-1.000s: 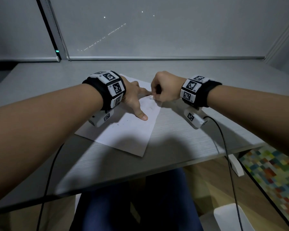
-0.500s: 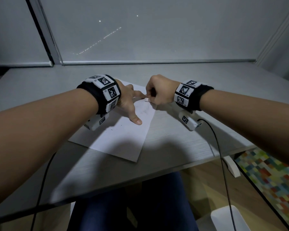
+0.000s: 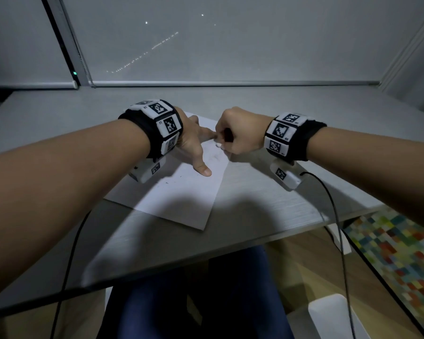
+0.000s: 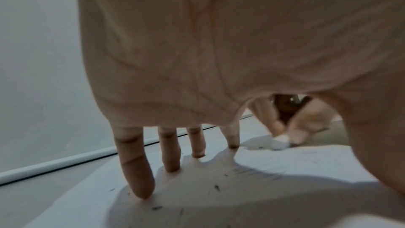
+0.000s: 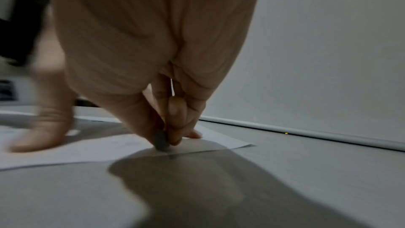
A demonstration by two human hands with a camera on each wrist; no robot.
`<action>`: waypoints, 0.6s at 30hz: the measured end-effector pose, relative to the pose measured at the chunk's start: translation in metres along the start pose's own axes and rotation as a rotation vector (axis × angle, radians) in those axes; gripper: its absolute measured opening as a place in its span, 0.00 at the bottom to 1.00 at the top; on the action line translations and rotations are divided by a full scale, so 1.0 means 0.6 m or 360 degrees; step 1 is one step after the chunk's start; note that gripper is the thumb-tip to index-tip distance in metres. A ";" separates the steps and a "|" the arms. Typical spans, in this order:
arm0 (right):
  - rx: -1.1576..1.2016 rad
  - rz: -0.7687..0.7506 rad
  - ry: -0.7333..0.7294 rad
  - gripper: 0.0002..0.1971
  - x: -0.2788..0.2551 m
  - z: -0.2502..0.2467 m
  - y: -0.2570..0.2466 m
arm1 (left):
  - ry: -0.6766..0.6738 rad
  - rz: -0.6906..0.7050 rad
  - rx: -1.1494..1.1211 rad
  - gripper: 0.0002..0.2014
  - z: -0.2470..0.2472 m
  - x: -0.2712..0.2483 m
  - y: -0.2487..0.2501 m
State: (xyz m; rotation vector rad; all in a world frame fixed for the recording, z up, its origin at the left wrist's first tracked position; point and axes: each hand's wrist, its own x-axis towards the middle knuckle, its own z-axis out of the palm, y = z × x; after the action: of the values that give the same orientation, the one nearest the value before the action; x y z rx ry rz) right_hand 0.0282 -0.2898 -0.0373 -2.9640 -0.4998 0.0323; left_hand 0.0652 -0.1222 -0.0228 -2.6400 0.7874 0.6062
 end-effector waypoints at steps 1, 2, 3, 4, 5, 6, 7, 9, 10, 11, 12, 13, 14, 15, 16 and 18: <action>0.0014 -0.0041 -0.0015 0.10 -0.007 0.003 -0.006 | 0.0003 0.0003 0.0003 0.63 -0.001 -0.002 0.001; 0.0035 -0.0076 -0.0041 0.10 -0.016 0.005 -0.012 | 0.0008 0.0006 0.0010 0.63 -0.002 -0.003 0.001; 0.0056 -0.0099 -0.0068 0.09 -0.022 0.006 -0.016 | 0.0013 0.0011 0.0012 0.62 -0.002 -0.004 0.003; 0.0064 -0.0112 -0.0086 0.09 -0.026 0.004 -0.019 | 0.0020 0.0015 0.0013 0.62 -0.003 -0.005 0.003; 0.0057 -0.0113 -0.0084 0.09 -0.026 0.001 -0.020 | 0.0027 0.0016 0.0012 0.63 -0.003 -0.006 0.004; 0.0039 -0.0101 -0.0067 0.09 -0.023 -0.002 -0.018 | 0.0033 0.0011 0.0013 0.63 -0.003 -0.007 0.004; 0.0019 -0.0070 -0.0044 0.09 -0.018 -0.005 -0.013 | 0.0036 0.0003 0.0015 0.64 -0.002 -0.008 0.004; -0.0021 0.0009 -0.0014 0.08 -0.008 -0.009 -0.005 | 0.0034 -0.0006 0.0020 0.67 0.000 -0.010 0.004; -0.0038 0.0030 -0.0005 0.07 -0.005 -0.008 -0.003 | 0.0033 -0.0007 0.0024 0.67 0.001 -0.012 0.004; -0.0045 0.0031 0.0001 0.07 -0.005 -0.006 -0.004 | 0.0030 -0.0002 0.0023 0.67 0.002 -0.014 0.004; -0.0043 0.0012 -0.0005 0.09 -0.009 -0.003 -0.007 | 0.0022 0.0008 0.0011 0.68 0.003 -0.015 0.004; -0.0032 -0.0032 -0.0017 0.11 -0.014 0.000 -0.012 | 0.0014 0.0023 -0.0008 0.68 0.003 -0.017 0.004; -0.0010 -0.0084 -0.0043 0.11 -0.020 0.003 -0.018 | 0.0007 0.0036 -0.0022 0.68 0.002 -0.019 0.003; 0.0013 -0.0129 -0.0080 0.11 -0.027 0.004 -0.023 | 0.0005 0.0046 -0.0034 0.67 0.001 -0.021 0.003; 0.0024 -0.0160 -0.0113 0.10 -0.032 0.004 -0.027 | 0.0010 0.0049 -0.0039 0.66 0.001 -0.022 0.003; 0.0002 -0.0171 -0.0126 0.09 -0.031 0.000 -0.024 | 0.0030 0.0048 -0.0035 0.66 0.000 -0.023 0.003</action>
State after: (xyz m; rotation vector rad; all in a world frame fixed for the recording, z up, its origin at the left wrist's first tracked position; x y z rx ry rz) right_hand 0.0057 -0.2822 -0.0356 -2.9388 -0.6677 0.1396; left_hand 0.0538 -0.1179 -0.0166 -2.6621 0.8318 0.6024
